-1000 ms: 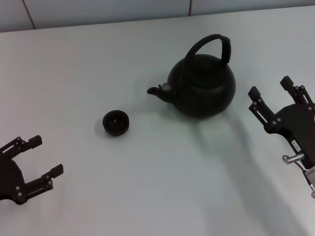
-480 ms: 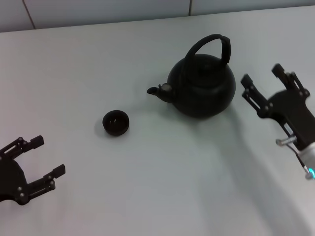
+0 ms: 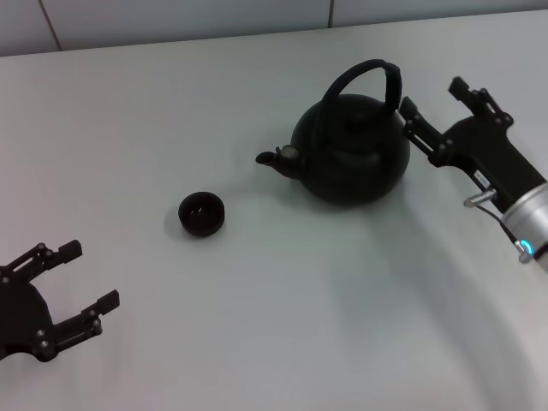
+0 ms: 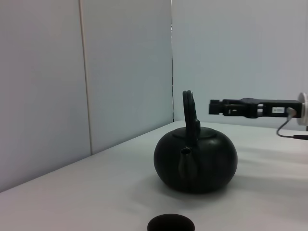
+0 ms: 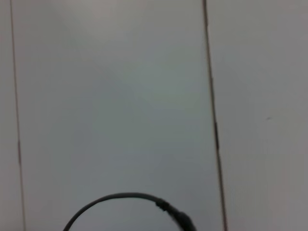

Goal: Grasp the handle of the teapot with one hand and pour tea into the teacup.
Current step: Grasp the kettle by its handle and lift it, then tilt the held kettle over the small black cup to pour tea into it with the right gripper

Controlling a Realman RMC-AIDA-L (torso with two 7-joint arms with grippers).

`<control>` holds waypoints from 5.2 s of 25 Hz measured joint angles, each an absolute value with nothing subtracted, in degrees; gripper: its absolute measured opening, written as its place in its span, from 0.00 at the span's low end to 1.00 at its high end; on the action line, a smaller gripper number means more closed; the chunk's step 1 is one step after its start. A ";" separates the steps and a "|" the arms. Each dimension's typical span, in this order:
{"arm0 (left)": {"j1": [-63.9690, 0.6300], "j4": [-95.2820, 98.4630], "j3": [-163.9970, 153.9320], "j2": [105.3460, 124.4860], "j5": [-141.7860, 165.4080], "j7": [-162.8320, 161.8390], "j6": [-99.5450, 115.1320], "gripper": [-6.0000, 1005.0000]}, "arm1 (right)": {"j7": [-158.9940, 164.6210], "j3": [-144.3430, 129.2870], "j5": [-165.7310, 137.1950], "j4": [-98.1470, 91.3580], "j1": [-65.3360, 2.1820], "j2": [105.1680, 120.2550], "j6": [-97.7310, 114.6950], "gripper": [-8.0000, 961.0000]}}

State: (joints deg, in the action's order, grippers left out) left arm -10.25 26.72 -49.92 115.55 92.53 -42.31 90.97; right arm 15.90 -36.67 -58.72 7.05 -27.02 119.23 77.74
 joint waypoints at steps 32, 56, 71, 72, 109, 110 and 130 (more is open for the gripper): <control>-9.76 26.72 -49.92 115.81 92.43 -42.27 91.22 0.80 | 18.36 -36.72 -61.20 3.71 -31.77 119.32 69.52 0.62; -9.57 26.72 -49.36 116.00 92.46 -42.28 91.31 0.80 | 24.96 -36.07 -61.99 0.41 -31.88 119.31 73.22 0.09; -9.58 26.72 -49.40 116.50 92.45 -42.28 91.31 0.80 | 29.16 -36.73 -68.34 -3.24 -35.56 119.22 70.25 0.09; -9.58 26.72 -49.40 116.60 92.45 -42.27 91.31 0.80 | 30.04 -36.74 -69.67 -3.67 -36.28 119.20 69.66 0.09; -9.66 26.72 -49.39 117.14 92.45 -42.09 90.94 0.81 | 15.86 -41.15 -80.69 -9.19 -43.21 119.39 66.76 0.09; -9.66 26.72 -49.39 117.14 92.45 -42.09 90.94 0.81 | 15.53 -41.47 -80.69 -9.39 -43.22 119.40 66.77 0.09; -10.07 26.72 -48.60 117.14 92.73 -42.10 91.03 0.80 | 8.68 -45.49 -80.69 -11.69 -44.04 119.52 66.48 0.09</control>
